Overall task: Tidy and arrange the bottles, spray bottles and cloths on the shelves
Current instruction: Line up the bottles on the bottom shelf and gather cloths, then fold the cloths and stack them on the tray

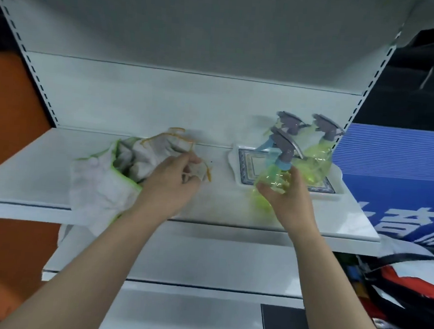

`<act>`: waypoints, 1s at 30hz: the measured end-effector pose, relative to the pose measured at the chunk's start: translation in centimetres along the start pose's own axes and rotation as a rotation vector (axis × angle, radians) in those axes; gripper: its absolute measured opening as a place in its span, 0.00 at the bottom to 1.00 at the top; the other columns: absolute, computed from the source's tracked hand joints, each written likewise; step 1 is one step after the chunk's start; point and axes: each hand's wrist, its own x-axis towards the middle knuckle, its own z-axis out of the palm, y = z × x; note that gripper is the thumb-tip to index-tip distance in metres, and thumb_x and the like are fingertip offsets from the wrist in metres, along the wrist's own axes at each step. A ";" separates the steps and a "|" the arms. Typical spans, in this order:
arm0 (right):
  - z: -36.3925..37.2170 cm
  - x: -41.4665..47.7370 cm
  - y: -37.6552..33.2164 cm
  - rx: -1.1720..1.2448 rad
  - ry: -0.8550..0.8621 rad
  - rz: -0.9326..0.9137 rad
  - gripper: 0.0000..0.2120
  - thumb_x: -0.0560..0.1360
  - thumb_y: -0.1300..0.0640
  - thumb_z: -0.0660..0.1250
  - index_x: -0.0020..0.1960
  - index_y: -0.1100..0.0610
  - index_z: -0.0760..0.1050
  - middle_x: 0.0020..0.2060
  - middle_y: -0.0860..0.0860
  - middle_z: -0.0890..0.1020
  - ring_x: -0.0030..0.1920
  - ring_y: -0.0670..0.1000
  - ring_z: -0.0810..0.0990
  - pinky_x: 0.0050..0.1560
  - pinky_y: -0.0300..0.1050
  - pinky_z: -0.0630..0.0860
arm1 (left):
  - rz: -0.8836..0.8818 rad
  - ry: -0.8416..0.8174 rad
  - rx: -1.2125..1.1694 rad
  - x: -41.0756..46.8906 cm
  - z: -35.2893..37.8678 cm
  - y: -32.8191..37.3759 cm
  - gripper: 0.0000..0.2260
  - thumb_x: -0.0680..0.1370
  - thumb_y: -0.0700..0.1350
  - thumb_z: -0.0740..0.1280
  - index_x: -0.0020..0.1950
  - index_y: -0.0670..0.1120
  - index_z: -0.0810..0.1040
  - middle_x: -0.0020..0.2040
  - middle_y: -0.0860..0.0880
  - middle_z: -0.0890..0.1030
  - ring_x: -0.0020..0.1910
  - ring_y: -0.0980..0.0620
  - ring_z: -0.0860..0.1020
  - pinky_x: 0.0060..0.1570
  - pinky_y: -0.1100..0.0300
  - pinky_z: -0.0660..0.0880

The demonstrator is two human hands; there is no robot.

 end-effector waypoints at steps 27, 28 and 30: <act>2.0 -5.6 -1.2 -0.186 0.247 0.097 0.52 0.70 0.38 0.73 0.81 0.59 0.50 0.79 0.57 0.57 0.78 0.58 0.53 0.75 0.54 0.56 | 0.006 0.023 -0.158 0.1 -3.9 -1.7 0.12 0.77 0.44 0.64 0.58 0.57 0.78 0.45 0.57 0.76 0.43 0.57 0.76 0.47 0.61 0.74; 2.5 -6.5 -1.6 -0.191 0.271 0.114 0.51 0.71 0.38 0.72 0.81 0.59 0.50 0.79 0.57 0.57 0.78 0.58 0.54 0.75 0.54 0.56 | 0.031 0.009 -0.160 0.2 -4.4 -2.0 0.12 0.76 0.44 0.64 0.58 0.57 0.78 0.44 0.57 0.75 0.42 0.58 0.76 0.47 0.61 0.73; 3.9 -8.1 -2.4 -0.213 0.315 0.139 0.48 0.72 0.38 0.71 0.80 0.60 0.52 0.78 0.58 0.58 0.78 0.59 0.54 0.74 0.54 0.57 | 0.072 -0.011 -0.166 0.3 -5.4 -2.9 0.12 0.76 0.44 0.65 0.57 0.56 0.79 0.44 0.57 0.75 0.42 0.57 0.76 0.50 0.59 0.74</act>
